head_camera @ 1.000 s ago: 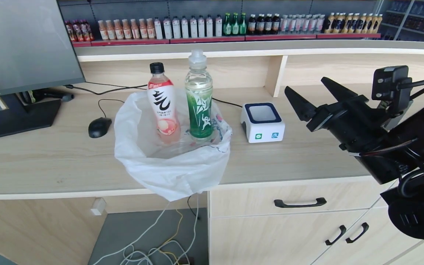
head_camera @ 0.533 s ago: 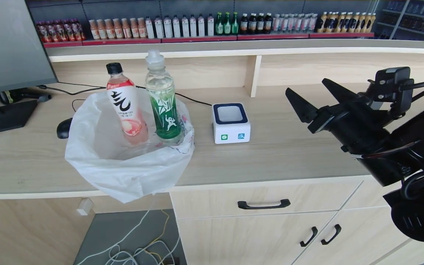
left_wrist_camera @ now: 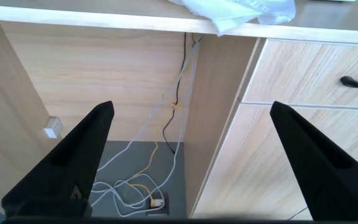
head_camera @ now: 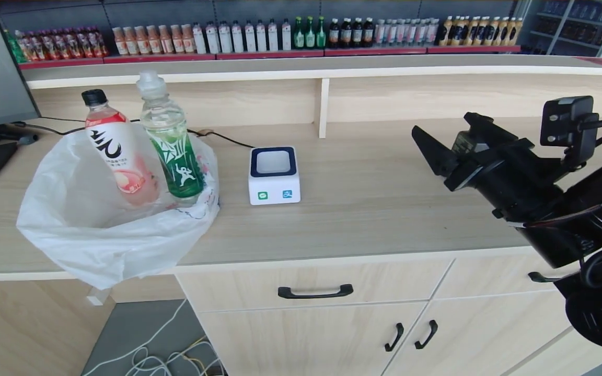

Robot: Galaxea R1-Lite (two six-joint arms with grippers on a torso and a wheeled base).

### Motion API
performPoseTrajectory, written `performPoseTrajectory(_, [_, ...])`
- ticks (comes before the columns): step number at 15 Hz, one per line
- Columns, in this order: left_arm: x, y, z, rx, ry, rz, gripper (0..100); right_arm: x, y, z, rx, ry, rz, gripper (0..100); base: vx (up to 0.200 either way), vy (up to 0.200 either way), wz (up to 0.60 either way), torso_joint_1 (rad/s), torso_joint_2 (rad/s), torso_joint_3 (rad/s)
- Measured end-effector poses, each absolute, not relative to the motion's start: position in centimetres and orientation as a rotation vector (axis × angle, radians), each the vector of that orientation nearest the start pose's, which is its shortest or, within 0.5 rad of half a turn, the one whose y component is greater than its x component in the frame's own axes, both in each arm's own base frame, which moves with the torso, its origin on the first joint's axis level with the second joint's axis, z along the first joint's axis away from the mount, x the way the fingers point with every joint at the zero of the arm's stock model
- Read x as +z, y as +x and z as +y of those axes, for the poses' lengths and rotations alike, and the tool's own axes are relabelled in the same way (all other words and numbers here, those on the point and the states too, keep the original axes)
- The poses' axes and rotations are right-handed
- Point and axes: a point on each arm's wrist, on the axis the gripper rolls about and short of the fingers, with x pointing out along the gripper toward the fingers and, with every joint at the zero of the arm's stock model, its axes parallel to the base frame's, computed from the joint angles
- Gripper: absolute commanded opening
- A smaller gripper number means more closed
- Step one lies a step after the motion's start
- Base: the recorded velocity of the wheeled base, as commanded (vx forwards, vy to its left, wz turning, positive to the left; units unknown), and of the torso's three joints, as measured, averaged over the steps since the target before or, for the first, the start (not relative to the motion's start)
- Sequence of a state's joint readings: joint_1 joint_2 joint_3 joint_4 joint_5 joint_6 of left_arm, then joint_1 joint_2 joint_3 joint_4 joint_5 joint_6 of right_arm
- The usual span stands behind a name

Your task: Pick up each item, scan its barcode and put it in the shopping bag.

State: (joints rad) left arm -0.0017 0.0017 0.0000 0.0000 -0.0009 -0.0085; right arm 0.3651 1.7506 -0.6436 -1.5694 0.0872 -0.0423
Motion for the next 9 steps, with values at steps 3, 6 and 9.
performPoseTrajectory(3, [7.55,-2.27,0.0,-0.002,-0.009,0.002,100,21.71,27.17,10.58,0.434,0.021,-0.467,100,0.0,-0.2,0.0,-0.001,0.0,0.004])
performPoseTrajectory(6, [7.55,-2.27,0.0,-0.001,-0.007,0.002,100,21.5,27.29,10.62,0.434,0.02,-0.459,100,0.0,-0.2,0.0,0.004,0.0,0.002])
performPoseTrajectory(9, [7.55,-2.27,0.0,-0.003,-0.006,0.002,100,21.31,27.4,10.66,0.434,0.019,-0.453,100,0.0,-0.067,0.0,0.001,0.0,0.001])
